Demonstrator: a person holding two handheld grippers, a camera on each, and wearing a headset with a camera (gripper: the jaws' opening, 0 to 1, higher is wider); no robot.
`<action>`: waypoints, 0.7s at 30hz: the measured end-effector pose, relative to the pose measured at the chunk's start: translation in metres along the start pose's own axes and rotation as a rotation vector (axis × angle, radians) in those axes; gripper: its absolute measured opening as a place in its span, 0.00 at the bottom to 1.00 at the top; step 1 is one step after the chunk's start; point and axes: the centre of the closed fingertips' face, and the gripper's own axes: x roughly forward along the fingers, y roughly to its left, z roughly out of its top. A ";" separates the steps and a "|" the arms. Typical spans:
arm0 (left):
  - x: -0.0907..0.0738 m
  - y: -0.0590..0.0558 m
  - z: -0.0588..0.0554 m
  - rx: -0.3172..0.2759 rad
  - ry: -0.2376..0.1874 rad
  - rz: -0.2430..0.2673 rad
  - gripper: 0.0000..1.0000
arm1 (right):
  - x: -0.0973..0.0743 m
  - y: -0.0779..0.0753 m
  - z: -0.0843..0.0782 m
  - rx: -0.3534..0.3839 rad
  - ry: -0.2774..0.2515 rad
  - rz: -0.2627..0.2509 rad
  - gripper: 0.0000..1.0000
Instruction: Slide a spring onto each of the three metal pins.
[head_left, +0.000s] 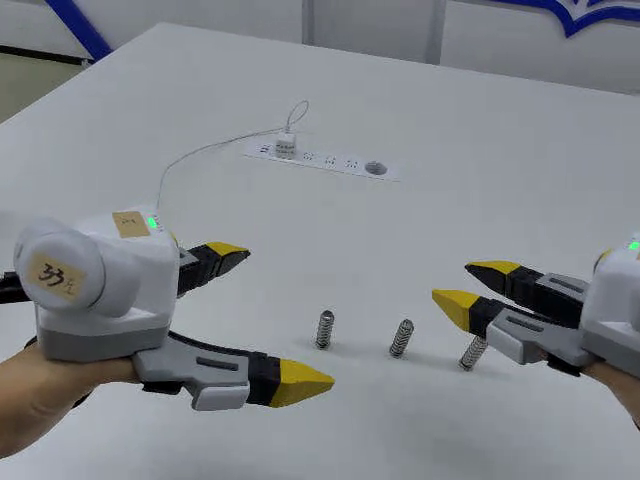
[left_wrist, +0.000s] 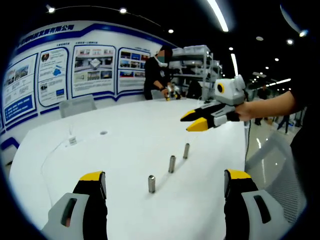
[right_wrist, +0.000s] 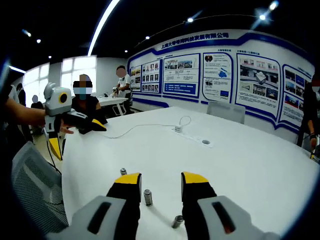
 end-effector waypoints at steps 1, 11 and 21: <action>0.000 0.000 0.000 -0.003 -0.003 0.002 1.00 | -0.006 -0.004 -0.001 0.011 -0.005 -0.015 0.33; -0.004 0.002 0.003 -0.003 -0.012 0.024 1.00 | -0.051 -0.014 -0.006 0.064 -0.048 -0.087 0.37; -0.006 -0.001 0.003 -0.009 -0.009 0.031 1.00 | -0.086 -0.023 -0.010 0.155 -0.094 -0.150 0.45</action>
